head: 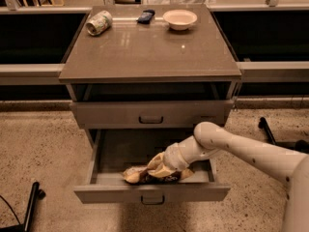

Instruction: Pick brown chip bag from middle drawer and place on counter

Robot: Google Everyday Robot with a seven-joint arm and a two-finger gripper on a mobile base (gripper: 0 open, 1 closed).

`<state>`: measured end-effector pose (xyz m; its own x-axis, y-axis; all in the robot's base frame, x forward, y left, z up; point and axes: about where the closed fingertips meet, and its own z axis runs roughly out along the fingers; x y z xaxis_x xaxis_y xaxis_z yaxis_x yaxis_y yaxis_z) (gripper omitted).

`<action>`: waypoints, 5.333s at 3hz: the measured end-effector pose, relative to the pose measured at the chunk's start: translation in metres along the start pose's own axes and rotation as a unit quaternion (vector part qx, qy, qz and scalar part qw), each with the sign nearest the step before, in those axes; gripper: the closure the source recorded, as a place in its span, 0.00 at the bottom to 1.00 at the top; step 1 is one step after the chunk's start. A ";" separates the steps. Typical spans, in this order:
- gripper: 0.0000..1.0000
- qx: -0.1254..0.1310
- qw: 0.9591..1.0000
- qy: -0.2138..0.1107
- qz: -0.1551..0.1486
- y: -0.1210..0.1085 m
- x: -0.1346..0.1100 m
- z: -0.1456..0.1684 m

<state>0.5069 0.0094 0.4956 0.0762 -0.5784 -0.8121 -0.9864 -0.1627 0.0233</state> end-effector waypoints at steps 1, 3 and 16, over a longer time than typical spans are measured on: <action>1.00 0.053 0.996 -0.054 -0.041 0.009 -0.033 -0.071; 1.00 0.193 0.975 0.003 -0.113 0.031 -0.091 -0.248; 1.00 0.223 0.868 0.278 -0.347 -0.258 -0.338 -0.280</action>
Offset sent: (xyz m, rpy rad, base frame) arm -0.0113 -0.1972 0.2756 0.1243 -0.5096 -0.2547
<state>0.7765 0.0235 0.9271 0.6103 -0.7811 -0.1320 -0.6242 -0.3715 -0.6873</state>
